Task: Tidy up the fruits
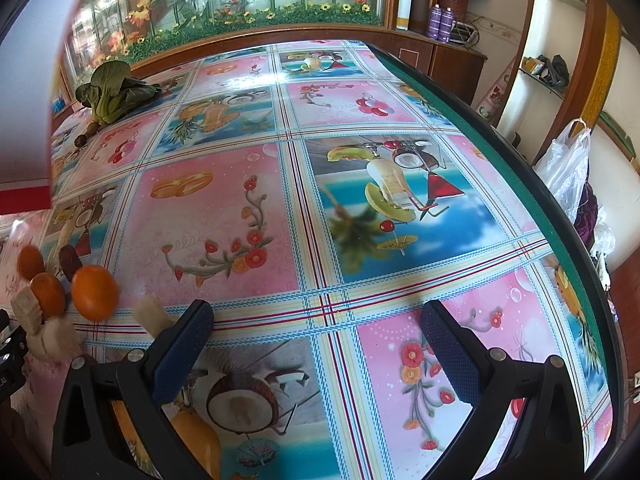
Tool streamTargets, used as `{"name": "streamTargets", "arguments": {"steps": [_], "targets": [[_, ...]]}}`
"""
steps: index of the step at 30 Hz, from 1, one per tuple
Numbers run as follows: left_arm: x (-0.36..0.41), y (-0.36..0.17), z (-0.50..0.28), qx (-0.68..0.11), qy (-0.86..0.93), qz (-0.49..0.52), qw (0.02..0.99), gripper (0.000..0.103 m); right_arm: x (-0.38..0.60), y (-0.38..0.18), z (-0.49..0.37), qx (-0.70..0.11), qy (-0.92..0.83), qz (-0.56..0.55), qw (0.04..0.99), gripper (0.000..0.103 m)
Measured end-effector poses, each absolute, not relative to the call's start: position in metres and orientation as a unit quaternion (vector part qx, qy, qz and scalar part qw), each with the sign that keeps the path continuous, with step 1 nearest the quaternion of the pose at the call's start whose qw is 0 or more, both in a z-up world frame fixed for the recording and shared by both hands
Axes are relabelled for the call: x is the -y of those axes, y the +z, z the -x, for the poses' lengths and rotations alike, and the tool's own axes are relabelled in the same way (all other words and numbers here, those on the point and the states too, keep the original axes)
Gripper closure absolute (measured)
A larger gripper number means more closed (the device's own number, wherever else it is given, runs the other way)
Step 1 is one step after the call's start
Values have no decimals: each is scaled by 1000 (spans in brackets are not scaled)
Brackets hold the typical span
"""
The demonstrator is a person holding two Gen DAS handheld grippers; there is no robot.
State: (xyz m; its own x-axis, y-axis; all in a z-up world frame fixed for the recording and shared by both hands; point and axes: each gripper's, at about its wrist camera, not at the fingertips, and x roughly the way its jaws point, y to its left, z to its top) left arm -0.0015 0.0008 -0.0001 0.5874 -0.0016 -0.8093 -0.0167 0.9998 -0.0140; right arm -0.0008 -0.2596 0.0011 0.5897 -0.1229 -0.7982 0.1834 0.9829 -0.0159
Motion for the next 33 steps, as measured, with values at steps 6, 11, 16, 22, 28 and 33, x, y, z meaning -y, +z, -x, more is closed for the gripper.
{"name": "streamTargets", "arguments": {"steps": [6,11,16,22,28,33], "targets": [[0,-1,0,-455,4,10,891,0,259,1,0,-445,-86,-34,891,0],[-1,-2,0,-455,4,10,891,0,259,1,0,-445,-86,-34,891,0],[-1,-2,0,-455,4,10,891,0,259,1,0,-445,-86,-34,891,0],[-2,-2,-1,-455,4,10,890,0,259,1,0,-445,-86,-34,891,0],[-2,-2,-1,-455,4,10,890,0,259,1,0,-445,-86,-34,891,0],[-1,-2,-1,-454,6,6,891,0,259,1,0,-445,-86,-34,891,0]]}}
